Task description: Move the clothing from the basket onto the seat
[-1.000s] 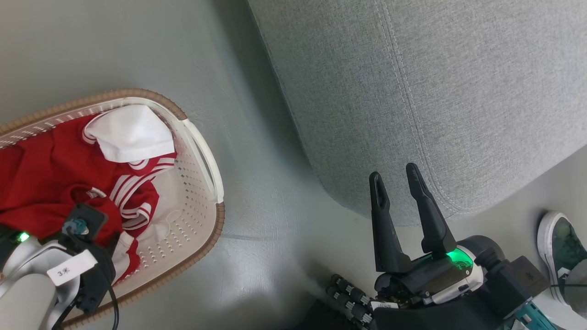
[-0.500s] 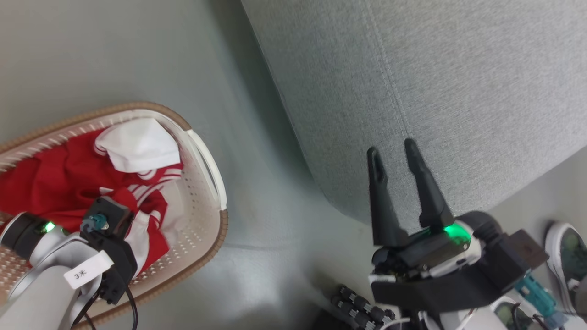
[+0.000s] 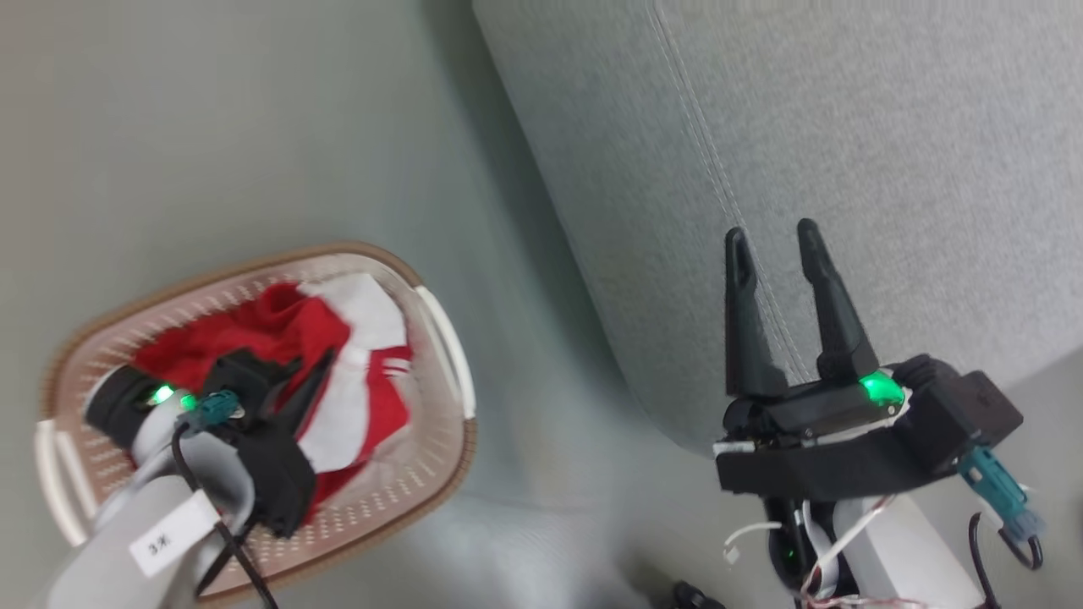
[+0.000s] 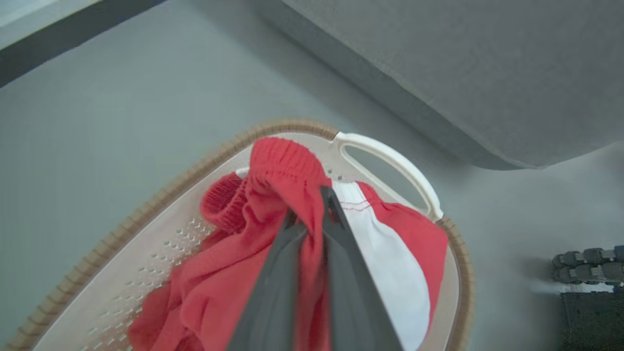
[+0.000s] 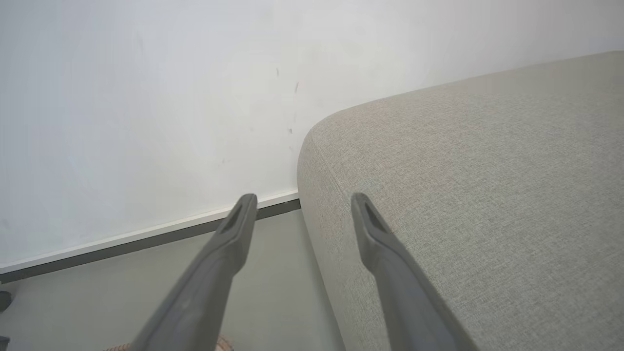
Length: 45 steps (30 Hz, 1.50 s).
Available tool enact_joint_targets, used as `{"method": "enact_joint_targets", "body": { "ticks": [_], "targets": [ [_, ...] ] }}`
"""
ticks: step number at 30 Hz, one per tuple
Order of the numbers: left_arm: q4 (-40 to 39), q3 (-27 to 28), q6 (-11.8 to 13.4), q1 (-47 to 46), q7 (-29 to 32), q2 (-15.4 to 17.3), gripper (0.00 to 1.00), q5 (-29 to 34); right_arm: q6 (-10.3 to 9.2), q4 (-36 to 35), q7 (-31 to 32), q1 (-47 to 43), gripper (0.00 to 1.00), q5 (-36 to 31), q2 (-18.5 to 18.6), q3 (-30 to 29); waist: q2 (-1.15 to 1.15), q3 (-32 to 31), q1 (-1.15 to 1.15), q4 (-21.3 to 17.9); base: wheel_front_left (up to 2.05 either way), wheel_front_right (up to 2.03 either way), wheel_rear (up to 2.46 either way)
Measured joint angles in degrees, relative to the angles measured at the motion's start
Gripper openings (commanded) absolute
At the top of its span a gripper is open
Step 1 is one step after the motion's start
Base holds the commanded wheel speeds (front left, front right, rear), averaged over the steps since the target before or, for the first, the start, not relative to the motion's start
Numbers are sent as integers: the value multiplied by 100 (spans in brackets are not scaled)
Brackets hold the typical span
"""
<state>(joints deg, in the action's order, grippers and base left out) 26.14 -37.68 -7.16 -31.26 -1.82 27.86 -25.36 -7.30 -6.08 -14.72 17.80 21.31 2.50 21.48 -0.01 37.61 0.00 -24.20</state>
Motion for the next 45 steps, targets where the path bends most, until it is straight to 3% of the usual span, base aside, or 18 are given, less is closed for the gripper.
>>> {"method": "enact_joint_targets", "body": {
  "ticks": [16,30,45],
  "targets": [
    [-787,-226,0,1,-964,-394,0,-631,0,971,0,160,100,-328,21,-296,0,-1204,0,876,0,0,0],
    [-1250,-212,-38,-603,-1090,-968,0,-981,13,1719,1,-138,100,-274,37,-25,0,-2381,-1,1443,0,0,0],
    [-1004,-229,60,-888,-950,-1611,0,-1093,820,2018,1,-570,100,-207,165,387,0,-3514,-1,1719,0,0,0]
  ]
}}
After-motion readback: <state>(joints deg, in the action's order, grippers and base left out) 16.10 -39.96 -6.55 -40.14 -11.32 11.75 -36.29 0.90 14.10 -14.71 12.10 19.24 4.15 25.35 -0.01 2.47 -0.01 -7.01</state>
